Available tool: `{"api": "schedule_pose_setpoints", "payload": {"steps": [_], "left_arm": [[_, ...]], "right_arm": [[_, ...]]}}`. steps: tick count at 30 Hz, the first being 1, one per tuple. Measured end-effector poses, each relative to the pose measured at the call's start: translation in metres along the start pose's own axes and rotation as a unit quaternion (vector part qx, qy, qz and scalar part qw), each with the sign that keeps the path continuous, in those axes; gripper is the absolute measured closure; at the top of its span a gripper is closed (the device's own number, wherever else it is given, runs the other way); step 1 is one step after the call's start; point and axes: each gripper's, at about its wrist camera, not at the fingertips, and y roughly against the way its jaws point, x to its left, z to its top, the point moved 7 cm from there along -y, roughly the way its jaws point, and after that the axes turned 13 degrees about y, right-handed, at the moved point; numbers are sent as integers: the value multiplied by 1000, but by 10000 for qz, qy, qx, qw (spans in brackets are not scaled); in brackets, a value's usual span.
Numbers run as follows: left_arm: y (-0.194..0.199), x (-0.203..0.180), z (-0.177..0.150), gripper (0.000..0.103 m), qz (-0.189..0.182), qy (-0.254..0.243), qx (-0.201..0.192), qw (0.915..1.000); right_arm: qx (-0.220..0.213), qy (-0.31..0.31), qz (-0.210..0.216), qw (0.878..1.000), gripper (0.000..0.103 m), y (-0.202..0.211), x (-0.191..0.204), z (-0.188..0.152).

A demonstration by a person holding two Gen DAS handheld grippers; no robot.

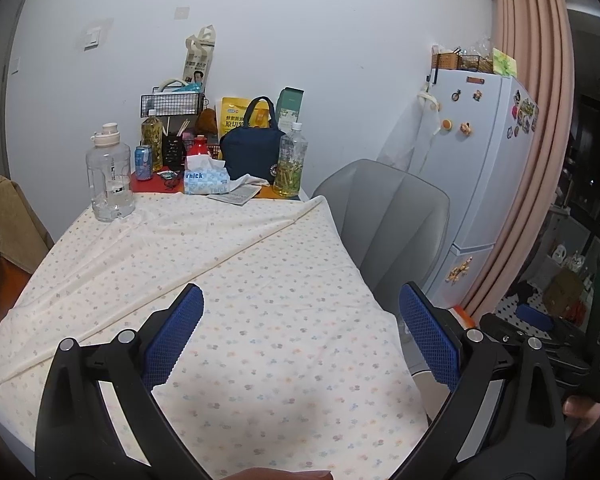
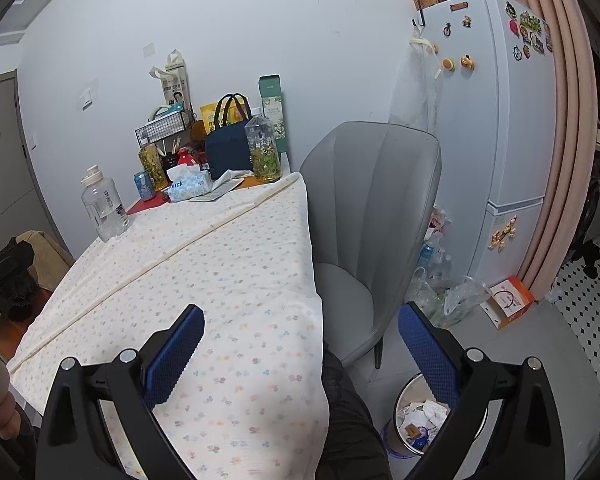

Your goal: Collect trash

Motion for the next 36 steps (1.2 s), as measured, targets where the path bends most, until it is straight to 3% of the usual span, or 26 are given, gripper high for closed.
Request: {"api": "schedule_pose_setpoints", "payload": {"steps": [36], "left_arm": [[-9, -8, -10, 6, -79, -7, 171, 9998]], "right_arm": [[-56, -38, -147, 9999, 8, -2, -6, -3]]}}
